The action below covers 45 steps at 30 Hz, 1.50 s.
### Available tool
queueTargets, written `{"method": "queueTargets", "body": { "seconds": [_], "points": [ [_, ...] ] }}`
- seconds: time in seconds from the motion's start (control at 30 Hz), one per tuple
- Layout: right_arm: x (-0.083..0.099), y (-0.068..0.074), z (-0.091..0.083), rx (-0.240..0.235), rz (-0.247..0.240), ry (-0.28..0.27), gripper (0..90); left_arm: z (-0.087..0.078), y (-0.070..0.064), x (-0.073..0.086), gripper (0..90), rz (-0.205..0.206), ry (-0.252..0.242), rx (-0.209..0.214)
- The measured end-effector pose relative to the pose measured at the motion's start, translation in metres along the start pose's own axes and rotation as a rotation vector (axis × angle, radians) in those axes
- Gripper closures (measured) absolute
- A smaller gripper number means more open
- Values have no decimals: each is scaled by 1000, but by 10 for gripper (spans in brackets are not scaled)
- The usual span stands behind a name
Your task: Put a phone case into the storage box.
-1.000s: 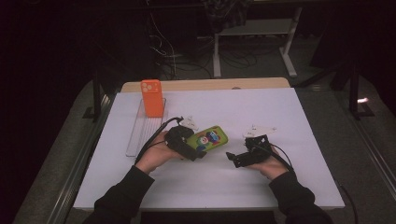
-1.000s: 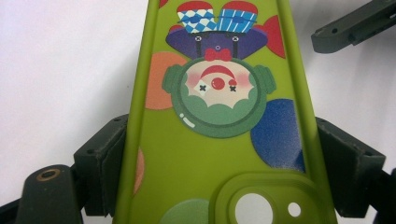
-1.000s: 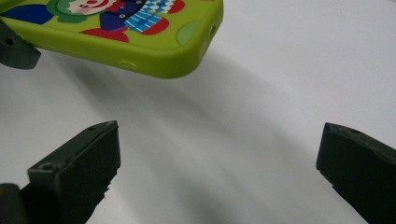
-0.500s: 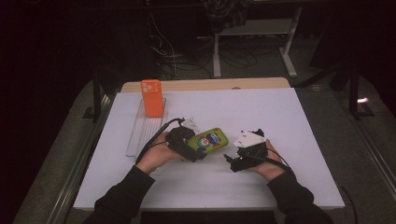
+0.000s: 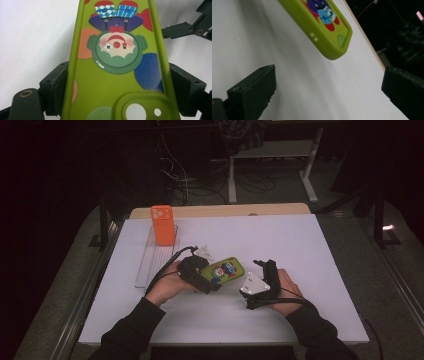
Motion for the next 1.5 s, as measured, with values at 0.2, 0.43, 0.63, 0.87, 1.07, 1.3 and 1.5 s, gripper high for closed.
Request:
{"method": "queueTargets", "body": {
  "seconds": [0.2,0.43,0.63,0.87,1.07,1.3,1.5],
  "points": [
    [-6,2,-1,99,-137,-21,0,-1,1,1,158,24,23,1],
    [-10,3,-2,179,-272,-39,0,0,1,1,157,27,31,-1],
    [-12,7,-1,250,-401,-52,0,0,0,1,158,34,38,0],
    [-21,12,-2,314,-526,-81,30,0,-3,-1,158,56,48,-2],
    [-24,17,-1,331,-574,-91,124,1,-6,-3,157,52,31,-5],
    [-31,20,-3,366,-596,-108,277,3,-8,-4,157,60,37,3],
    [-35,23,-5,363,-600,-119,430,4,-10,-4,157,56,30,5]
  ]
}}
Point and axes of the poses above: each handheld gripper's, and its own axes: z roughly forward along the jaws, x roughly out of its underside, y roughly to its left, the point moved 6 cm from there along z, roughly forward along the jaws, and after that the axes turned 4 degrees about x, right-handed, at the moved point
